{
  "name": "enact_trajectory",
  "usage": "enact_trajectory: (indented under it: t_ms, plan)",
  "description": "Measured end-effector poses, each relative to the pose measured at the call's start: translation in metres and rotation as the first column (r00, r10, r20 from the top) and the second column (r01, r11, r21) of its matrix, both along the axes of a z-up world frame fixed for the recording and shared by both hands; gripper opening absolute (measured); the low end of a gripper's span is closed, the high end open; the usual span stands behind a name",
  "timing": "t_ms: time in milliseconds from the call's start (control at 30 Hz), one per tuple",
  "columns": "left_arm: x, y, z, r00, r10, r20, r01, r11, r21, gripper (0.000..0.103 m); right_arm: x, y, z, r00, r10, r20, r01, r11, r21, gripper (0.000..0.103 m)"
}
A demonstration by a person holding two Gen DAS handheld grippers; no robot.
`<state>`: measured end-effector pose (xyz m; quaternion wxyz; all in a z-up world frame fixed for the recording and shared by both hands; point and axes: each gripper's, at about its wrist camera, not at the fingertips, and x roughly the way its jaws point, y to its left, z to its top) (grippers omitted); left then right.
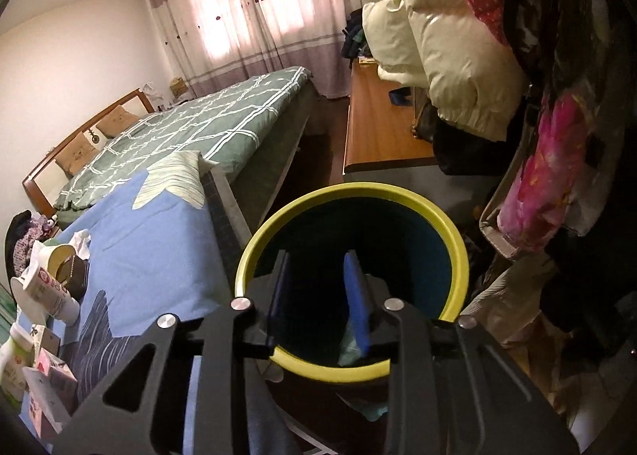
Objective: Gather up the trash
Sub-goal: 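Carry the green bag over the yellow-rimmed bin and open the right gripper, then grasp the green-labelled bottle with the left gripper and lift it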
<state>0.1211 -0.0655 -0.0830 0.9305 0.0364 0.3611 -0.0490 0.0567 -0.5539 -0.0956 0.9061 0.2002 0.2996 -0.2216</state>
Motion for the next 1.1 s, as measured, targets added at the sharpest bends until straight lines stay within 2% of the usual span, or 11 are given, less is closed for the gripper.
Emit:
enact_trajectory:
  t_ms: [300,467,500,567,733,933,1100]
  plan:
    - [0.019,0.013,-0.009,0.998,-0.057,0.026,0.058,0.998,-0.024,0.095,0.007,0.013,0.005,1.000,0.020,0.003,-0.020,1.000,-0.007,0.034]
    - [0.031,0.015,-0.019,0.990,-0.138,0.012,0.139,0.990,-0.040,0.084,0.009,0.016,0.005,1.000,0.029,0.003,-0.029,1.000,-0.012,0.034]
    - [0.033,0.014,-0.020,0.988,-0.156,0.015,0.157,0.987,-0.037,0.082,0.009,0.016,0.006,1.000,0.029,0.002,-0.029,1.000,-0.013,0.034]
    - [0.034,0.009,-0.020,0.981,-0.194,0.021,0.195,0.980,-0.035,0.072,0.009,0.017,0.005,0.999,0.032,0.004,-0.032,0.999,-0.008,0.034]
    - [0.025,0.004,-0.016,0.964,-0.260,0.053,0.262,0.964,-0.045,0.062,0.010,0.018,0.005,0.999,0.044,0.008,-0.044,0.999,-0.001,0.034]
    - [0.016,-0.003,-0.008,0.955,-0.279,0.098,0.284,0.958,-0.044,0.061,0.009,0.018,0.006,0.998,0.051,0.021,-0.052,0.999,0.008,0.034]
    - [0.008,-0.006,0.011,0.946,-0.291,0.141,0.300,0.953,-0.050,0.057,0.007,0.017,0.006,0.998,0.053,0.031,-0.054,0.998,0.016,0.034]
